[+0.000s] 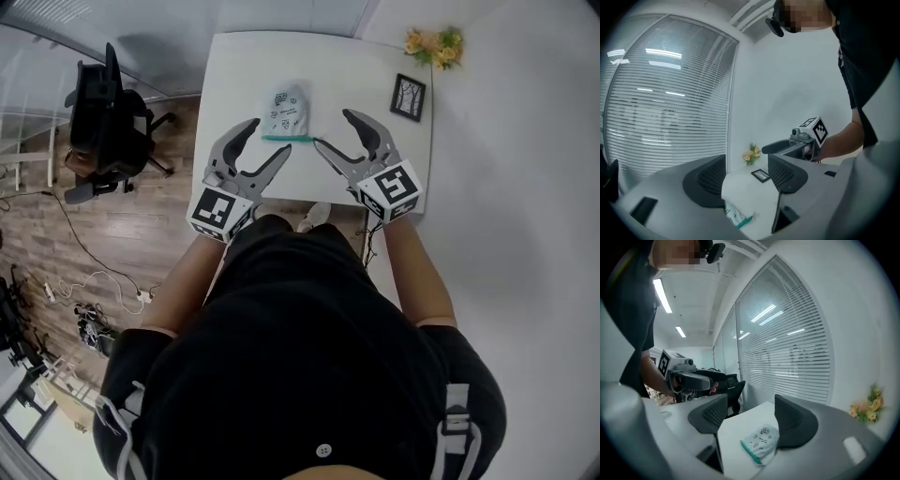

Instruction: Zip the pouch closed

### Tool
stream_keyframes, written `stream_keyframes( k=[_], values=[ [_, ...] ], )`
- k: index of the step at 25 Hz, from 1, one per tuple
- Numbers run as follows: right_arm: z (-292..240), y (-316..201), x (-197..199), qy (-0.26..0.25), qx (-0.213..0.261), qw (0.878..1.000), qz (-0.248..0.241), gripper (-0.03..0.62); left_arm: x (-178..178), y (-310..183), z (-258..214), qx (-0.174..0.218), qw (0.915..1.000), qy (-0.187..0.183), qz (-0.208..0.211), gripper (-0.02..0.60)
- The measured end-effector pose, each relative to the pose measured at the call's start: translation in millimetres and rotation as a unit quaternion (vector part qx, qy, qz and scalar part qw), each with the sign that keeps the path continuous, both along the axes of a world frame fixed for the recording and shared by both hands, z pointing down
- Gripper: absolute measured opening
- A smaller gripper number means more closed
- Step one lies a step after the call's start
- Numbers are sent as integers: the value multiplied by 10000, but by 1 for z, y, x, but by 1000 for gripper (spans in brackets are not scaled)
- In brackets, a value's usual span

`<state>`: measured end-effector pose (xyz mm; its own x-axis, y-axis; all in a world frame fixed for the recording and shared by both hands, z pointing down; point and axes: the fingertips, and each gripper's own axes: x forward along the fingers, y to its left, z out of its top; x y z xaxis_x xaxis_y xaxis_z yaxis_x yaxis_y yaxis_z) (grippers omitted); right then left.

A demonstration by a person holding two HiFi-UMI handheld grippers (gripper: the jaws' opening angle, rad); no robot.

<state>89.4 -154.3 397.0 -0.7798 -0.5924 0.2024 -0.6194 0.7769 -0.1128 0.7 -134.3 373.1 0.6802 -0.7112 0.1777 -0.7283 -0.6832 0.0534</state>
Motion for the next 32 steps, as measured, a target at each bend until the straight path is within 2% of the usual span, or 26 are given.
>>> stream_keyframes(
  k=[8, 12, 16, 26, 32],
  values=[
    [64, -22, 18, 447, -339, 9964, -637, 318, 21, -6, 60, -584, 9959, -254, -648, 275],
    [100, -32, 18, 720, -533, 9928, -800, 314, 31, -9, 106, -1125, 9909, -278, -686, 270],
    [137, -40, 13, 994, -744, 9877, -949, 308, 42, -10, 154, -1596, 9845, -498, -525, 255],
    [225, -35, 5, 1897, -1194, 9611, -1614, 285, 69, -3, 258, -2689, 9562, -1161, 29, 241],
    [258, -36, 5, 2253, -1345, 9473, -1837, 265, 74, -9, 291, -3250, 9386, -1158, 59, 233]
  ],
)
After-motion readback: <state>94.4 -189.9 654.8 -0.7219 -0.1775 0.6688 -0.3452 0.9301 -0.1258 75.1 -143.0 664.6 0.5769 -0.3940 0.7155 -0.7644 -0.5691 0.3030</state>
